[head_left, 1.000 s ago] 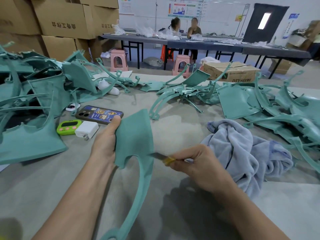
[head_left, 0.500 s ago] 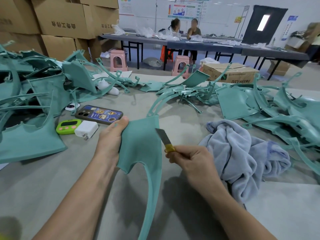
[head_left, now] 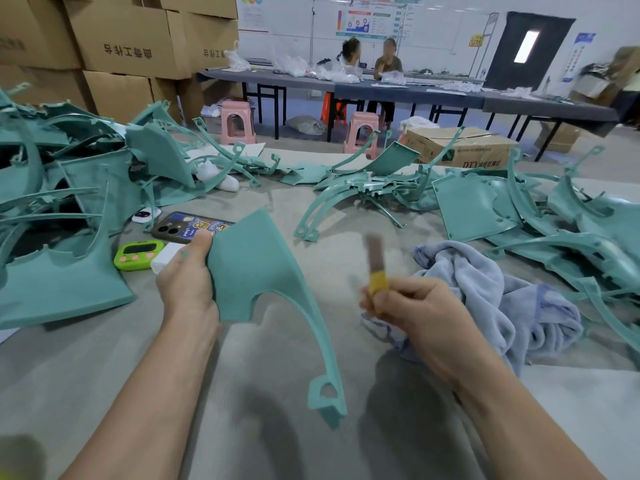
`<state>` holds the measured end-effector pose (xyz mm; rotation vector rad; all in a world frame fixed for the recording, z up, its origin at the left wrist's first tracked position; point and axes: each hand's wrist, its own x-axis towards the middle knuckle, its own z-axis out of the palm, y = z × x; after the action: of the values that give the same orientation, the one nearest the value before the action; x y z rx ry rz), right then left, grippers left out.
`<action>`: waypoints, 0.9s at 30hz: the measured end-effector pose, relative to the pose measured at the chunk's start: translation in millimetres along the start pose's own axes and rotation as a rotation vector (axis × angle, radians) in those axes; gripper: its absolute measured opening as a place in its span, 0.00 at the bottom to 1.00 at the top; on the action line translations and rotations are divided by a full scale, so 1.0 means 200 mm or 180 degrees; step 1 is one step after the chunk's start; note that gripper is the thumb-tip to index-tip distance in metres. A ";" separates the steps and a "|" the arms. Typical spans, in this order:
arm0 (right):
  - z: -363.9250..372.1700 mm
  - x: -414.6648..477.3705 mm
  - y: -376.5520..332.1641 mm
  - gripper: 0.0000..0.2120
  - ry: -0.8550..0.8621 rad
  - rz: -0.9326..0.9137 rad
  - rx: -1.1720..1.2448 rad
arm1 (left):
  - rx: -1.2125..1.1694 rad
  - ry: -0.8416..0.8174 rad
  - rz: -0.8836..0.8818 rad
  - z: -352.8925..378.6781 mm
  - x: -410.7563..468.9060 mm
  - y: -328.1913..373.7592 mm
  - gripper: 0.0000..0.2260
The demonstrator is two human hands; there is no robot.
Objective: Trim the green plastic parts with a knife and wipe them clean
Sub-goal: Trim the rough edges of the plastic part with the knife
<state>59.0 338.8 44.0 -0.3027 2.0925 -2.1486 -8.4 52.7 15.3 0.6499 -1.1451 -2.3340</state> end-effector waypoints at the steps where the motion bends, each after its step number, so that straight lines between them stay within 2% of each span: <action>1: 0.01 0.00 0.00 0.06 0.0060 0.0339 0.0714 | 0.0023 0.0034 0.0164 0.00 0.00 0.00 0.08; 2: 0.01 0.01 0.01 0.07 -0.0007 0.0613 0.1185 | 0.0062 0.0050 0.0330 0.00 0.00 0.00 0.08; 3: 0.03 0.00 0.02 0.09 -0.0193 0.0818 0.1329 | 0.0149 0.0065 0.0498 0.00 -0.01 0.00 0.08; 6: 0.09 -0.03 0.02 0.08 -0.0727 0.1178 0.0922 | 0.0516 0.0208 0.1045 0.01 -0.03 0.02 0.07; 8: 0.12 -0.04 0.03 0.05 -0.0763 0.1242 0.0691 | 0.0679 0.0360 0.1396 0.02 -0.04 0.03 0.06; 10: 0.14 -0.03 0.03 0.07 -0.0447 0.1057 0.0442 | 0.0608 0.0416 0.1573 0.02 -0.06 0.04 0.06; 12: 0.14 -0.01 0.04 0.09 0.0167 0.0687 0.0186 | 0.0367 0.0292 0.1517 0.03 -0.08 0.04 0.07; 14: 0.10 0.02 0.04 0.11 0.0747 0.0235 -0.0066 | 0.0530 0.0142 0.1500 0.02 -0.10 0.05 0.07; 16: 0.04 0.04 0.03 0.12 0.1024 -0.0100 -0.0100 | 0.0933 -0.0127 0.1444 0.01 -0.12 0.06 0.04; 18: -0.01 0.05 0.04 0.12 0.1049 -0.0279 -0.0118 | 0.1486 -0.0744 0.1492 0.00 -0.17 0.07 0.09; 20: -0.03 0.05 0.05 0.12 0.1064 -0.0365 -0.0349 | 0.2273 -0.1258 0.1816 0.00 -0.22 0.04 0.18; 21: -0.03 0.06 0.06 0.12 0.1096 -0.0394 -0.0495 | 0.2734 -0.1243 0.2096 0.01 -0.25 0.02 0.20; 23: -0.04 0.06 0.06 0.12 0.1091 -0.0455 -0.0671 | 0.3277 -0.0753 0.2538 0.03 -0.25 0.00 0.22; 25: -0.07 0.06 0.04 0.11 0.0878 -0.0472 -0.0697 | 0.3210 -0.0582 0.2410 0.02 -0.23 0.01 0.30; 27: -0.08 0.06 0.02 0.13 0.0579 -0.0458 -0.0749 | 0.3246 -0.1101 0.1926 0.00 -0.18 0.01 0.35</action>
<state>43.8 350.6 39.9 -0.2993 2.5049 -2.0760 20.3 73.2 24.2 0.1267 -2.3142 -1.2701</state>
